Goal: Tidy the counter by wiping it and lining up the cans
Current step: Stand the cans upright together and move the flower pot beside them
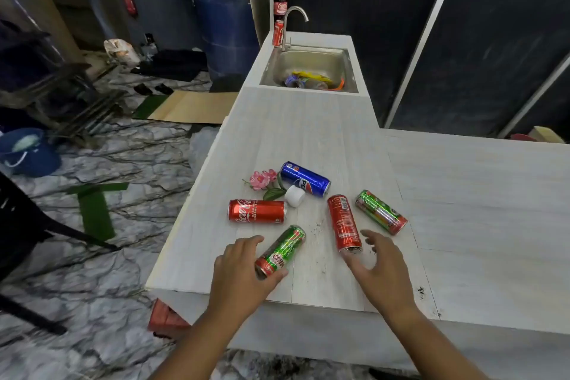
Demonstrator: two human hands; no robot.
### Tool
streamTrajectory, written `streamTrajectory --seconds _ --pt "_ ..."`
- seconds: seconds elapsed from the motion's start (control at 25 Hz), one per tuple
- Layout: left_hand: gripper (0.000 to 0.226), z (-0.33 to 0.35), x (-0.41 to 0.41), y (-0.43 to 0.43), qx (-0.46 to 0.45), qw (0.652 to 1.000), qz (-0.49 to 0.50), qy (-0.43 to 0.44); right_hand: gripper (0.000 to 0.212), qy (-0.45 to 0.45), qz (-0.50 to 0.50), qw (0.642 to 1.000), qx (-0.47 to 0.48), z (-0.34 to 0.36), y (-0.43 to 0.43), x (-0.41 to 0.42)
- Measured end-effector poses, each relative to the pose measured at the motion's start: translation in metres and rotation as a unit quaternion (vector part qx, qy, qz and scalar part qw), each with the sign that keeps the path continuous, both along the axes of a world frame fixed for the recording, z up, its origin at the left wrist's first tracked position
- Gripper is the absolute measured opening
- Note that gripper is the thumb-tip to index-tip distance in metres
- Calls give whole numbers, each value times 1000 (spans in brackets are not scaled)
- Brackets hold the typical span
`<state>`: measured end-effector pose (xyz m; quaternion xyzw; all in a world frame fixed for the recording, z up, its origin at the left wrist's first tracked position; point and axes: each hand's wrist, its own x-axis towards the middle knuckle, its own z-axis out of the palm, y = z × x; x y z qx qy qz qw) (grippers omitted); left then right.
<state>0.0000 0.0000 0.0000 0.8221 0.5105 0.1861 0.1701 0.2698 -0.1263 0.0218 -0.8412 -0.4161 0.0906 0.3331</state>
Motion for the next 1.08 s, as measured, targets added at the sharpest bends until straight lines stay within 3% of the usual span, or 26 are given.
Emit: streamTrajectory --seconds 0.08,0.16,0.36,0.56,0.76,1.08 --pt "97 0 4 3 -21 999 -5 33 99 -14 -25 997 -76 0 20 -1" --pt "95 -3 6 4 -35 999 -19 32 106 -29 -46 991 -125 -2 36 -3" --pt "64 -11 4 12 -80 993 -53 -74 84 -38 -77 985 -149 -10 50 -9" --pt "56 -4 7 23 -119 972 -90 -180 71 92 -99 991 -4 -9 42 -16" --pt "56 16 43 29 -122 956 -123 -238 66 139 -63 979 138 6 31 -4" --pt "54 66 146 26 -71 942 -134 -298 69 173 -56 952 245 61 12 74"
